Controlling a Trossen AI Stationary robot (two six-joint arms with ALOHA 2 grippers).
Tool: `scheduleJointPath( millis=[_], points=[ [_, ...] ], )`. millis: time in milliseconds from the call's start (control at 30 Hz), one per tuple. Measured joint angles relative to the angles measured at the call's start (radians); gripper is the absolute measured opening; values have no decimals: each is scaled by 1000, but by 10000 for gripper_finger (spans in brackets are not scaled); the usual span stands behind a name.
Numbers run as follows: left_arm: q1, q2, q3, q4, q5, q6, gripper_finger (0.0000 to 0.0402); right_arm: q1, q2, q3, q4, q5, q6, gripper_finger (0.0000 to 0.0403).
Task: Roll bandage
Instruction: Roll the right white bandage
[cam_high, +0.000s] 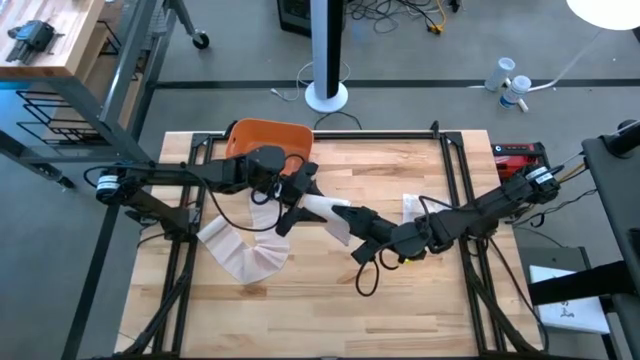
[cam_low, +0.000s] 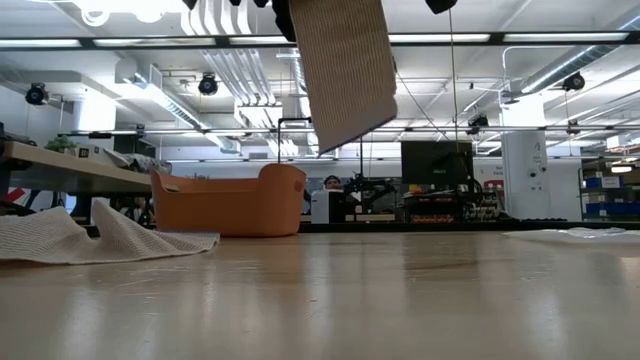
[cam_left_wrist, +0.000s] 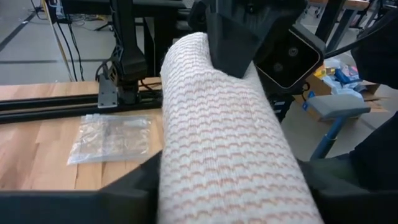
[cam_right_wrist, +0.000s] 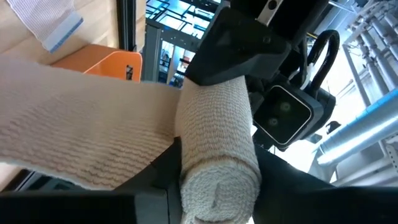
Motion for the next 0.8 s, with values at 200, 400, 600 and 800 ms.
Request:
scheduleJointPath(
  millis=[200, 400, 600, 800],
  points=[
    [1, 1, -1, -8, -1, 0, 78, 0, 0, 0, -2, -9, -1, 171],
    [1, 0, 9, -15, 0, 1, 74, 11, 0, 0, -7, -23, 84, 226],
    [2, -8, 41, -66, -18, 80, 85, 58, -6, 0, -1, -30, 631, 282],
    [0, -10, 53, -95, -123, 261, 82, 77, -41, -1, 32, -40, 1150, 314]
  ],
)
